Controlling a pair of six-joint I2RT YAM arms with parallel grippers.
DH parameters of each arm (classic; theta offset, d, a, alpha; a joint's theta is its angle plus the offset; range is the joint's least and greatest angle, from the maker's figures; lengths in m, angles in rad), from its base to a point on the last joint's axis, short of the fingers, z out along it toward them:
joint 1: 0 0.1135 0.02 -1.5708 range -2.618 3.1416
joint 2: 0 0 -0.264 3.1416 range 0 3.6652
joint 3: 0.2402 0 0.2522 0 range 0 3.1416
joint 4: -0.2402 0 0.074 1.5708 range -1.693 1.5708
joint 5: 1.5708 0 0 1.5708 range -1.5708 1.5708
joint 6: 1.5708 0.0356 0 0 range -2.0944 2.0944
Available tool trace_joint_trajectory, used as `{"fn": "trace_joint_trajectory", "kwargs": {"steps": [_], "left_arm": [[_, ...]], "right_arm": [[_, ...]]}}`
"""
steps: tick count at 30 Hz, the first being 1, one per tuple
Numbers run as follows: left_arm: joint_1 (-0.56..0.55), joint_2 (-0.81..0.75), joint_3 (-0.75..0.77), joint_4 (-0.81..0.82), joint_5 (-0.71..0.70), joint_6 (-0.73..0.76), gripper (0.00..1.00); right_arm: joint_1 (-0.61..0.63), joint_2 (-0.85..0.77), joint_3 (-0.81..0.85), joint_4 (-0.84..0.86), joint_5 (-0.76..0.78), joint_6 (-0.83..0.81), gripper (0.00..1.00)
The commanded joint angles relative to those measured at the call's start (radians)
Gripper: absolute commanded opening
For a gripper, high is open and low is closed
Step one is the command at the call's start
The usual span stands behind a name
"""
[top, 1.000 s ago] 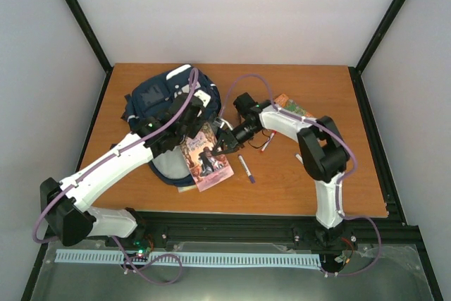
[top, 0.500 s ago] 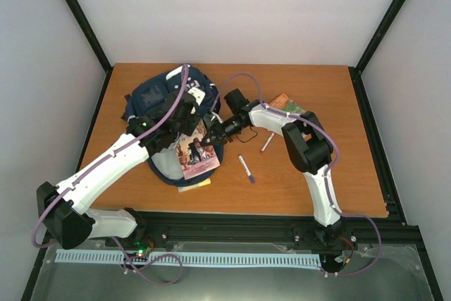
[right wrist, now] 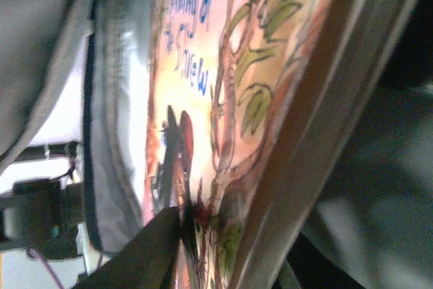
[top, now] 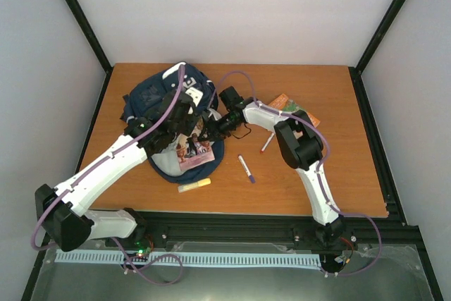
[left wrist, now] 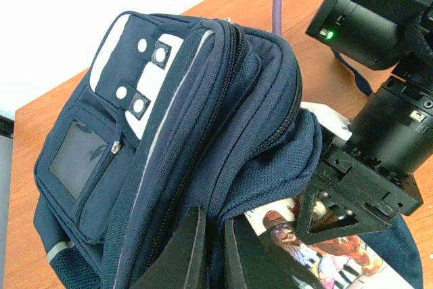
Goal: Pack the student bag
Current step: Place the book in the student bag.
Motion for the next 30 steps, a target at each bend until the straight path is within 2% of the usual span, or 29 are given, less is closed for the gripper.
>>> {"fn": "trace_joint_trajectory", "kwargs": {"steps": [1, 5, 9, 15, 19, 22, 26, 30], "left_arm": [[-0.001, -0.075, 0.015, 0.128, -0.014, -0.001, 0.01], [-0.002, -0.085, 0.01, 0.129, -0.02, 0.001, 0.01], [-0.002, -0.101, 0.004, 0.132, -0.021, 0.0, 0.01], [0.0, -0.112, 0.001, 0.13, -0.014, -0.002, 0.01], [0.001, -0.123, -0.002, 0.133, 0.001, -0.008, 0.01], [0.001, -0.126, -0.002, 0.132, 0.01, -0.013, 0.01], [0.001, -0.125, -0.001, 0.131, 0.017, -0.018, 0.01], [0.001, -0.131, -0.004, 0.132, 0.029, -0.029, 0.01]], "right_arm": [[0.006, -0.08, -0.04, -0.037, 0.16, -0.073, 0.38], [0.006, -0.176, -0.111, -0.05, 0.266, -0.144, 0.45], [0.006, -0.304, -0.226, -0.027, 0.334, -0.204, 0.47], [0.06, -0.545, -0.485, 0.012, 0.432, -0.404, 0.42], [0.153, -0.643, -0.601, 0.028, 0.598, -0.614, 0.37], [0.26, -0.687, -0.637, 0.1, 0.797, -0.746, 0.35], [0.368, -0.674, -0.606, 0.182, 1.018, -0.873, 0.34], [0.44, -0.606, -0.552, 0.233, 1.132, -0.948, 0.35]]}}
